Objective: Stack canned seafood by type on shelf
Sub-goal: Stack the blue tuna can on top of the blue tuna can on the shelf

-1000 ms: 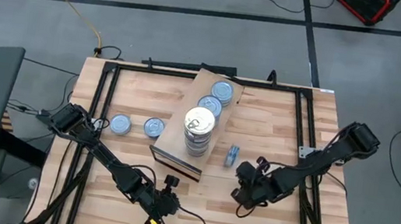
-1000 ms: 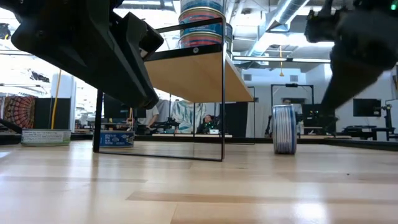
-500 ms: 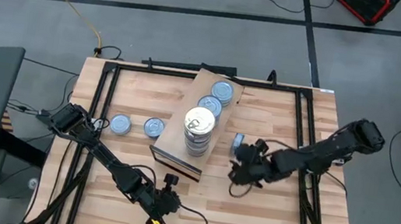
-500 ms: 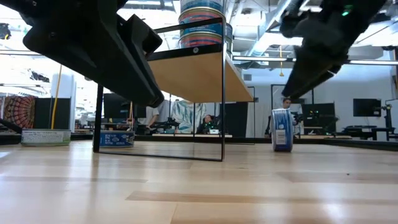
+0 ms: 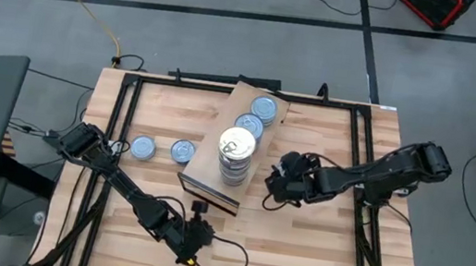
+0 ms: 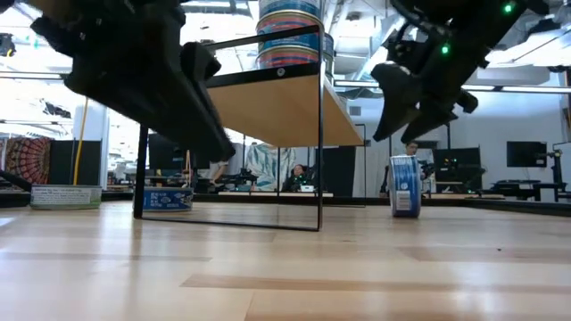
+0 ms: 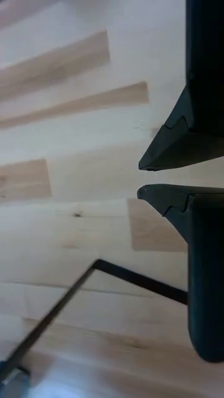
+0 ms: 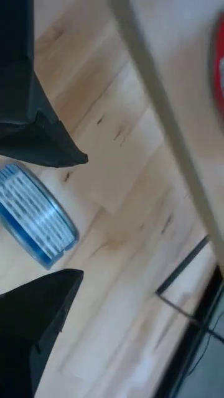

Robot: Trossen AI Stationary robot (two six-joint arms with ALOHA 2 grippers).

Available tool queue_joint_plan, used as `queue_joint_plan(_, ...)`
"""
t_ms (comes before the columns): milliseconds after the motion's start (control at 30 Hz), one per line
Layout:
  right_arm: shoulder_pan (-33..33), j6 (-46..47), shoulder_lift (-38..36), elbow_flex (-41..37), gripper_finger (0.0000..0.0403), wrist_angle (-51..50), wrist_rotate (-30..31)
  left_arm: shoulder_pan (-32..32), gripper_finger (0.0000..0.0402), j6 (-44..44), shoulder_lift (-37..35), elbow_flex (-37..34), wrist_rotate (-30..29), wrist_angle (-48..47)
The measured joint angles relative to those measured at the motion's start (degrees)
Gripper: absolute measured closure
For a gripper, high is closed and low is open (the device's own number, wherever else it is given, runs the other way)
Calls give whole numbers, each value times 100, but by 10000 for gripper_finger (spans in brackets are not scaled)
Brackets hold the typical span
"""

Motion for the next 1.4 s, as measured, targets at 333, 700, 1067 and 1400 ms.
queue_joint_plan(333,345,930,946,18,97,51,229,-109,356,-153,0,-124,1,-90)
queue_joint_plan(700,861,182,497,-7,97,-569,227,-133,356,-189,0,-129,7,-133)
queue_joint_plan(1067,913,-792,-868,0,97,-523,-452,-129,356,-189,0,-129,122,-135)
queue_joint_plan(1400,1243,-4060,-1013,0,97,228,-2823,-129,356,248,0,-129,798,81)
